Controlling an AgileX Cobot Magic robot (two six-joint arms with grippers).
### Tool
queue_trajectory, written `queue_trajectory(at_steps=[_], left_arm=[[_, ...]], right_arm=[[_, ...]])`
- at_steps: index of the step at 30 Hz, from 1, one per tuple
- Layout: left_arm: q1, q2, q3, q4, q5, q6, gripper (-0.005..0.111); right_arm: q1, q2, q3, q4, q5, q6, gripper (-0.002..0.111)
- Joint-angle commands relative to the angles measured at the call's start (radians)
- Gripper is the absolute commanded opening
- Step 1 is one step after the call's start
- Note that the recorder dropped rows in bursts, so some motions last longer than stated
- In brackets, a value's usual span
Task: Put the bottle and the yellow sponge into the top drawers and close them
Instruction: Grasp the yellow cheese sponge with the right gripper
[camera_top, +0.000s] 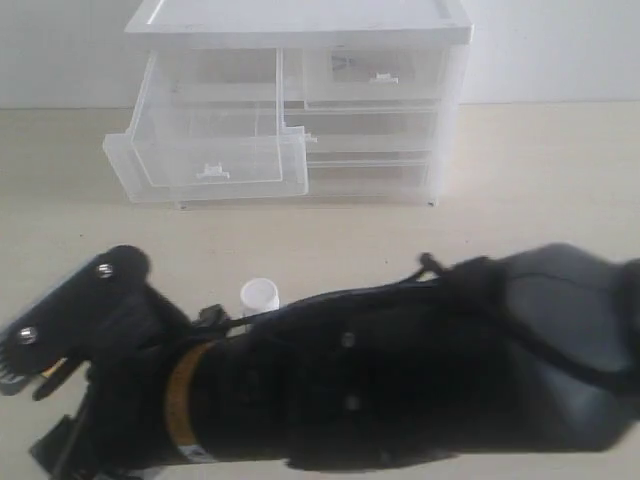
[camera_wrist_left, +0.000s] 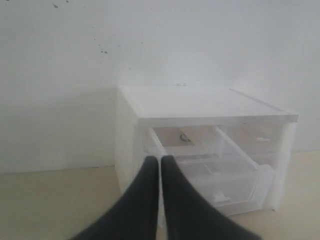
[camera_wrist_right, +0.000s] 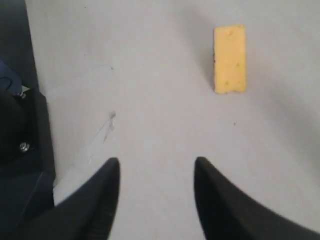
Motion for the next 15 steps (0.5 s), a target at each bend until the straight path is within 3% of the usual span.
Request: queue_trajectory(at_steps=[1, 4, 9, 15], left_arm=[[0.003, -0.061, 0.023, -0.015, 0.044, -0.009, 0.004], [0.003, -0.063, 0.029, -0.015, 0.043, -0.009, 0.004], [0.003, -0.063, 0.029, -0.015, 0.041, -0.009, 0.004], [0.003, -0.063, 0.029, -0.009, 0.016, -0.009, 0.004]], right_arm=[[0.010, 0.141, -0.193, -0.080, 0.078, -0.042, 0.074], [0.006, 0.239, -0.336, -0.087, 0.186, -0.097, 0.084], [-0.025, 0.435, -0.564, -0.087, 0.231, -0.155, 0.084], [-0.071, 0.528, -0.684, -0.068, 0.177, -0.148, 0.084]])
